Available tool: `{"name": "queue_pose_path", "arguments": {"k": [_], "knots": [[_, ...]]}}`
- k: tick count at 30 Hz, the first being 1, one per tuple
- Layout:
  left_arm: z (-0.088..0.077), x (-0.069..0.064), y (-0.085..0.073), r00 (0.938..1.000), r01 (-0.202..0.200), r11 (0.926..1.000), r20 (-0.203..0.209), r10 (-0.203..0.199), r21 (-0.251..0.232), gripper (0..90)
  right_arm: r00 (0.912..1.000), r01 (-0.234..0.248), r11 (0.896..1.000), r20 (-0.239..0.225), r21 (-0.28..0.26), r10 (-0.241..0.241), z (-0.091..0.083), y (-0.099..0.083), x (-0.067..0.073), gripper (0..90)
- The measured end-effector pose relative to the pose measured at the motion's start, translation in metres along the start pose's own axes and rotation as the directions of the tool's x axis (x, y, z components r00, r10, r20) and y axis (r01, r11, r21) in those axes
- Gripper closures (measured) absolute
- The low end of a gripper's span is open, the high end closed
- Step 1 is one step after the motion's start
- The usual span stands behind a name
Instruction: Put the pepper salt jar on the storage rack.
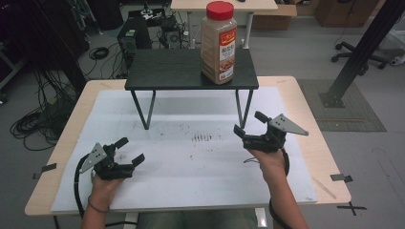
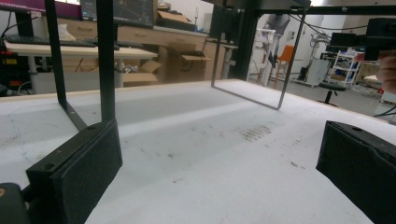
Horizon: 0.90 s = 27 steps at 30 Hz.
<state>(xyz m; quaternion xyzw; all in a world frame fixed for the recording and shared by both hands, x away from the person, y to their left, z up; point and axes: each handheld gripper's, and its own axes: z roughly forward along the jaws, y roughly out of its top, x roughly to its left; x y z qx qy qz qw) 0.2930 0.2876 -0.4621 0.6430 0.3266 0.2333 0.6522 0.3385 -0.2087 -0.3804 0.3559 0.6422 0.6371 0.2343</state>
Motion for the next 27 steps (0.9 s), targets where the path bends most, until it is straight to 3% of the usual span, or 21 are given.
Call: {"name": "queue_pose_path", "arguments": {"k": [27], "knots": [[-0.0006, -0.0006, 0.0002, 1.0, -0.004, 1.0, 0.006, 0.004, -0.004, 0.2, 1.0, 0.004, 1.0, 0.002, -0.005, -0.004, -0.0056, 0.0053, 0.0068, 0.0]]}}
